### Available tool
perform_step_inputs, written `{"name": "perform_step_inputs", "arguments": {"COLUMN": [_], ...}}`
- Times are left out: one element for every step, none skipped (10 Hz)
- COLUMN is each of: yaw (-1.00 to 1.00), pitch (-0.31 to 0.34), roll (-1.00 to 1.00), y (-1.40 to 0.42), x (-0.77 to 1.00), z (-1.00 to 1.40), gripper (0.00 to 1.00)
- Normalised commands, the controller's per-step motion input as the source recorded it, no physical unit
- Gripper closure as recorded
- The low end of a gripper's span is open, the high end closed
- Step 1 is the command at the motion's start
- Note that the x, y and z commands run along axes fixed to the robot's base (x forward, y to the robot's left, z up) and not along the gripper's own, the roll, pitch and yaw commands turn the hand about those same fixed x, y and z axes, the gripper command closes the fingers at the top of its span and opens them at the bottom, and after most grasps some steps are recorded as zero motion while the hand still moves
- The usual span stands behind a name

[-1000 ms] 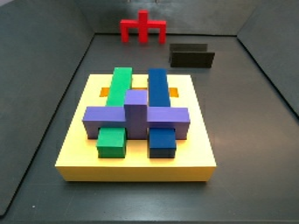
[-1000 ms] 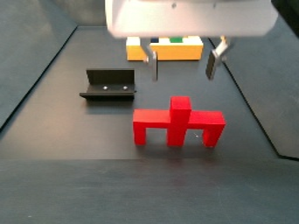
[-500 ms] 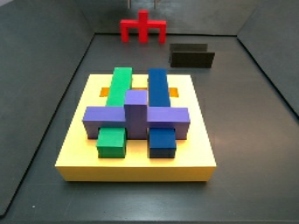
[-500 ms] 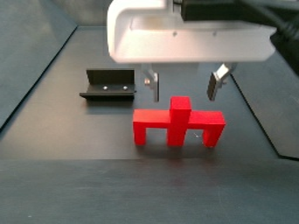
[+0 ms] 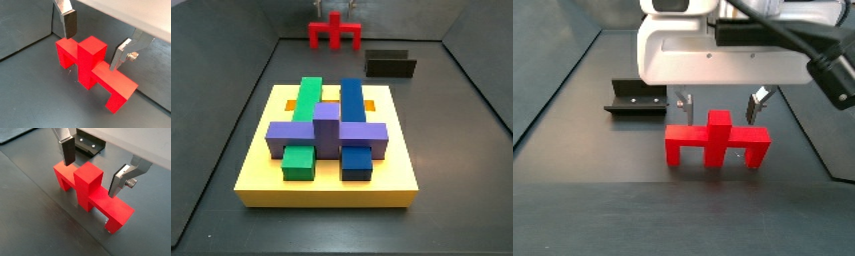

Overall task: Pick up the red object. Move up. Move to above the board. Insert the red object.
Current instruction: Pick up the red object.

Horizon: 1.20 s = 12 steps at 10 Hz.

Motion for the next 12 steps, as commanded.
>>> {"name": "perform_step_inputs", "arguments": {"yaw": [-0.06, -0.09, -0.19, -0.14, -0.09, -0.02, -0.01, 0.00, 0.00, 0.00, 0.00, 0.00], "pitch": [-0.084, -0.067, -0.004, -0.021, -0.087, -0.049, -0.020, -0.051, -0.024, 0.000, -0.003, -0.003], "roll": [-0.13, -0.10, -0.11, -0.21, -0.25, -0.16, -0.06, -0.11, -0.05, 0.00, 0.00, 0.00], "y": [0.03, 0.07, 0.15, 0.18, 0.13, 0.00, 0.00, -0.02, 0.00, -0.01, 0.00, 0.00], "x": [0.00, 0.00, 0.00, 0.00, 0.00, 0.03, 0.00, 0.00, 0.00, 0.00, 0.00, 0.00], "z": [-0.23, -0.21, -0.03, 0.00, 0.00, 0.00, -0.03, -0.05, -0.05, -0.07, -0.07, -0.05], "gripper": [0.00, 0.00, 0.00, 0.00, 0.00, 0.00, 0.00, 0.00, 0.00, 0.00, 0.00, 0.00]}}
